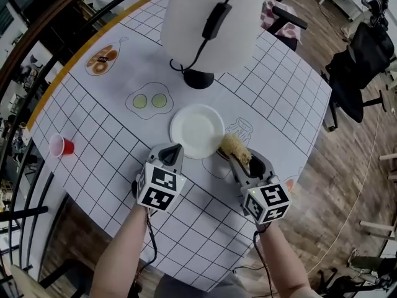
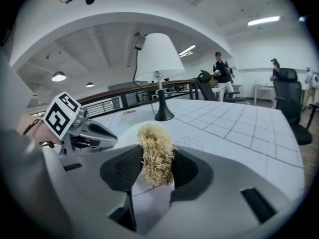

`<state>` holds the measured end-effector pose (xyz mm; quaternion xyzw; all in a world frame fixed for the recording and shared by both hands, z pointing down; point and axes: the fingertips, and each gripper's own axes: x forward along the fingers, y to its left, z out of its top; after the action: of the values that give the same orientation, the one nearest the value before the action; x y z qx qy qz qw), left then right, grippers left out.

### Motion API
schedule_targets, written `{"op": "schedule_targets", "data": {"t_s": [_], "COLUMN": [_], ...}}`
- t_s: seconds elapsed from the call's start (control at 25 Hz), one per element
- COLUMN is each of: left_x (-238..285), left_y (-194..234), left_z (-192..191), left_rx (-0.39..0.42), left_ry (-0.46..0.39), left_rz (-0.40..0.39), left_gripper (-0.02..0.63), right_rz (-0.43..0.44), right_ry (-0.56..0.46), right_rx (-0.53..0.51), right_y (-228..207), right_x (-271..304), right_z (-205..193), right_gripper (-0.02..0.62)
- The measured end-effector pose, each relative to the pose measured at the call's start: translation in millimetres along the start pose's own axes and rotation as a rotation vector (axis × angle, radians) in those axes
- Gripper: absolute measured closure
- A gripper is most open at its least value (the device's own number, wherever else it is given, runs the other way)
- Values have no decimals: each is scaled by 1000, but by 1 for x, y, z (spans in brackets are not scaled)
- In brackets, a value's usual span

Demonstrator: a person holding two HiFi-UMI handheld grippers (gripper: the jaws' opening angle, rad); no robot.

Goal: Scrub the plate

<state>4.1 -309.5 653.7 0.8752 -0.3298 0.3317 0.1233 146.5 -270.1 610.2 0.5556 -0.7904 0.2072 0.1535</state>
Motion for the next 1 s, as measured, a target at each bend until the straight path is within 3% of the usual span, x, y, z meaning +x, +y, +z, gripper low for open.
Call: {"op": "schedule_targets", "data": {"t_s": [0.12, 0.24, 0.4, 0.68, 1.0], "left_x": [1, -15, -60, -145, -276], "left_y": [2, 6, 22, 40, 7], "left_z": [1, 6, 22, 96, 188], "left_rx": [-24, -135, -213, -203, -59], "left_ry": [4, -52, -152, -319, -491], "left_rz": [-8, -23, 69, 194, 257], "left_gripper": [592, 592, 592, 592, 592], "right_rz": [-87, -122, -138, -88, -38], "right_ry": [-13, -13, -37, -163, -345], "right_rx": [14, 24, -10, -104, -152], "right_y": [-32, -45, -43, -10, 36], "right_x": [-9, -25, -52, -96, -177], "right_z": [2, 8, 28, 96, 207], "right_gripper": [439, 439, 439, 439, 439]}}
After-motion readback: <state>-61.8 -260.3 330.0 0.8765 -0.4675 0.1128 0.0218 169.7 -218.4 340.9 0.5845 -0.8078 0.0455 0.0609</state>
